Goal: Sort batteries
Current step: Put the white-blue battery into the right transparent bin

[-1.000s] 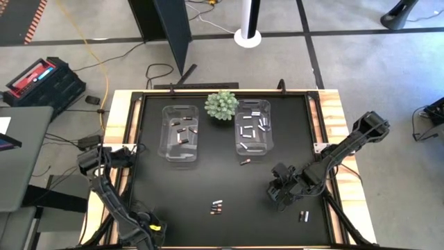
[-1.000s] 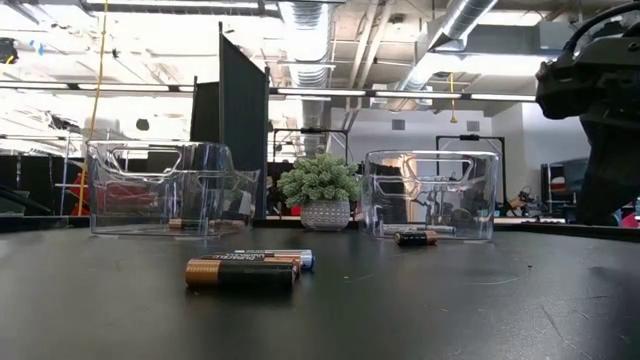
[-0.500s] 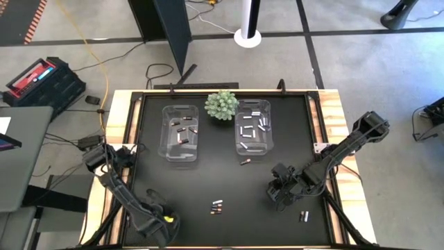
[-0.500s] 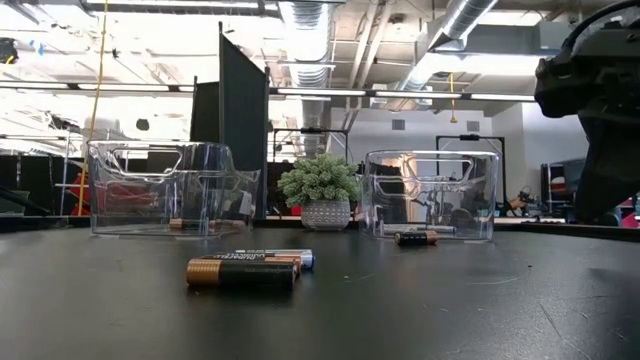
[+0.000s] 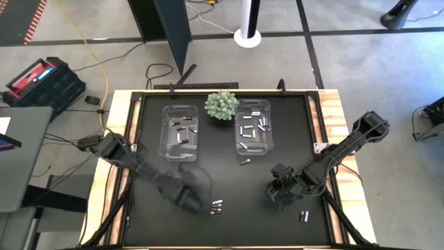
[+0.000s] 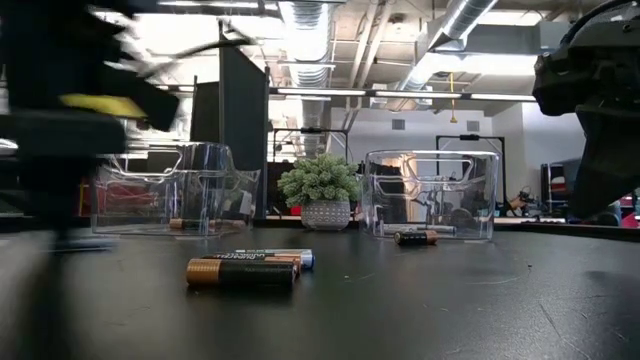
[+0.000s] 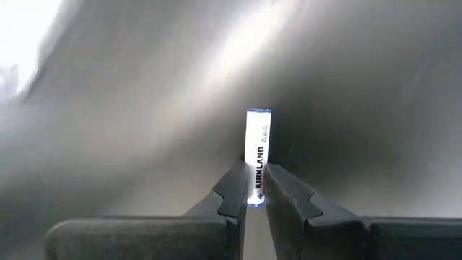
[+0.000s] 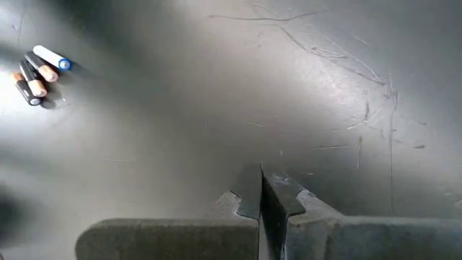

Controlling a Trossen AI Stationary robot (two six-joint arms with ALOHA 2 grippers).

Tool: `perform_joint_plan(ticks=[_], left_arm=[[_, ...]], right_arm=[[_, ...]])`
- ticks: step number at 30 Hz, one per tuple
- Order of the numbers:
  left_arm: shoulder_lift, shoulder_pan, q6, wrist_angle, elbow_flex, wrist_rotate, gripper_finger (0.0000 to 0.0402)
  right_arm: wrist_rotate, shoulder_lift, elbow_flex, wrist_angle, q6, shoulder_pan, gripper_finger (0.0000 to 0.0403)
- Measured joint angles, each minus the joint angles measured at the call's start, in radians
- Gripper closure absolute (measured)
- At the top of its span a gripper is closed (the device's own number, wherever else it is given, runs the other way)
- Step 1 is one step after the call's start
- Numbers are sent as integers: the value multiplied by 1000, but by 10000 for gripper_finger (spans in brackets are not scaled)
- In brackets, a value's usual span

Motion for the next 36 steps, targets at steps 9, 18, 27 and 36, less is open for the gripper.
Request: perform_joint_plan(ticks=[9,18,27,36], left_arm=[[1,229,473,170,100,-44,369],[-1,369,772,158,323,-31,369],[-3,521,1042,263,522,33,369],[22,701,1197,381,563,186,369]], right_arm=[[0,0,0,17,38,0,384],[0,0,0,17,101,0,384],[0,0,0,17,105,-19,384],[1,0,0,16,111,-85,384]])
